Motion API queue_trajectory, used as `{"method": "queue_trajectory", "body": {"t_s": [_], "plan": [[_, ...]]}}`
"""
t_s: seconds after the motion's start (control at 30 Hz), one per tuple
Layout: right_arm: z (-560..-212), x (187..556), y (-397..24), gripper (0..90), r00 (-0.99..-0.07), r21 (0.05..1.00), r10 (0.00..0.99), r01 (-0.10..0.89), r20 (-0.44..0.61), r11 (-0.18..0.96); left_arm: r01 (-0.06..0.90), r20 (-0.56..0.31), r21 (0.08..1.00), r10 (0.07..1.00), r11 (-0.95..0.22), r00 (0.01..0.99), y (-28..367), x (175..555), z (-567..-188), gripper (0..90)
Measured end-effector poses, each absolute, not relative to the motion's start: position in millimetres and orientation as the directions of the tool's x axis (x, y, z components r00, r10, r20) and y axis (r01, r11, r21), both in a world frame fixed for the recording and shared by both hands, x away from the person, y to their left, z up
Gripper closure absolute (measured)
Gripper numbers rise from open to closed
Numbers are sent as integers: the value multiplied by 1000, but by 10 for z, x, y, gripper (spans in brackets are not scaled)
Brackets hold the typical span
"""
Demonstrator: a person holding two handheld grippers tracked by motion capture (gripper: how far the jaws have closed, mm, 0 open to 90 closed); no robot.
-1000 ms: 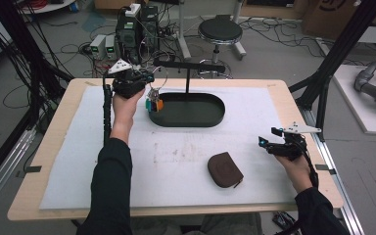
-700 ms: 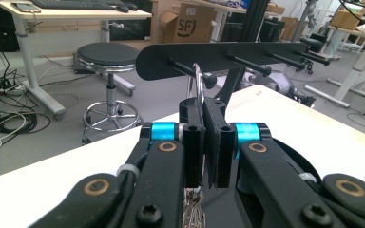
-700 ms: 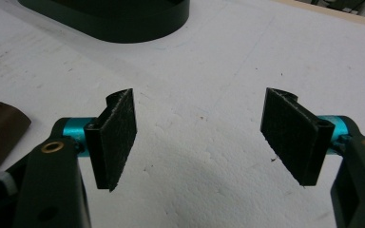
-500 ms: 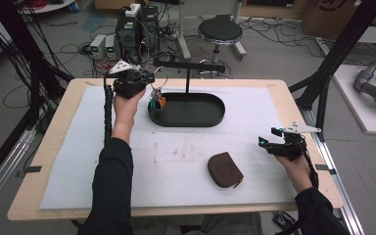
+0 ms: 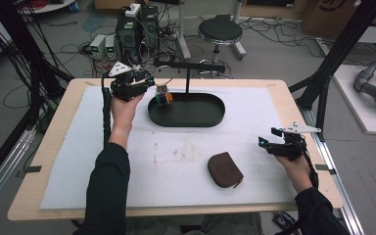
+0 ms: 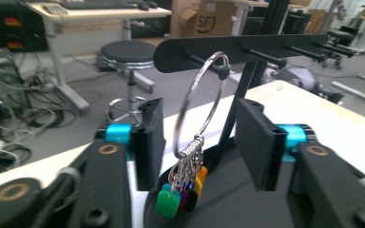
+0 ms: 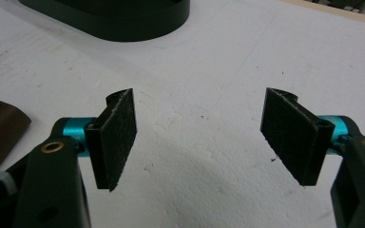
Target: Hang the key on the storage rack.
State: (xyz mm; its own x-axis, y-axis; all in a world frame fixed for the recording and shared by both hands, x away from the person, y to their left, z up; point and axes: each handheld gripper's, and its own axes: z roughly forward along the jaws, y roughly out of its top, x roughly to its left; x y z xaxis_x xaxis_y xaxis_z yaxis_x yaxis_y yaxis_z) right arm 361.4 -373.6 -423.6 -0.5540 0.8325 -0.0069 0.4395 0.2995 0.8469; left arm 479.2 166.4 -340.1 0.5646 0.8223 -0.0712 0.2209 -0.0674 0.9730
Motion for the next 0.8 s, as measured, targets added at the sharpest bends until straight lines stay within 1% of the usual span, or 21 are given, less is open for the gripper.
{"method": "queue_trajectory", "body": {"t_s": [0.03, 0.07, 0.1, 0.2, 0.3, 0.37, 0.5, 0.8], "plan": [[-4237, 3615, -3736, 285, -554, 847, 833, 440, -7, 299, 214, -51, 973, 827, -85, 559, 1658, 4763, -3394, 467], [-4238, 3615, -3736, 285, -553, 847, 833, 441, -6, 299, 196, -10, 973, 833, -119, 554, 1647, 4709, -3388, 434], [-4239, 3620, -3738, 285, -555, 845, 832, 440, -10, 304, 184, 11, 973, 832, -136, 555, 1642, 4673, -3383, 422], [-4242, 3615, -3724, 285, -555, 845, 832, 441, -7, 302, 165, 22, 975, 809, -146, 587, 1650, 4519, -3372, 421], [-4241, 3612, -3718, 285, -556, 844, 831, 439, -13, 308, 142, 44, 976, 788, -166, 615, 1655, 4346, -3377, 380], [-4240, 3607, -3711, 285, -555, 844, 832, 440, -14, 307, 149, 64, 967, 765, -205, 641, 1652, 4240, -3376, 348], [-4237, 3602, -3706, 285, -556, 843, 831, 441, -12, 307, 148, 52, 968, 738, -203, 673, 1686, 4001, -3405, 313], [-4229, 3598, -3690, 285, -554, 844, 832, 436, -20, 311, 131, 65, 968, 720, -213, 690, 1806, 3589, -3554, 310]]}}
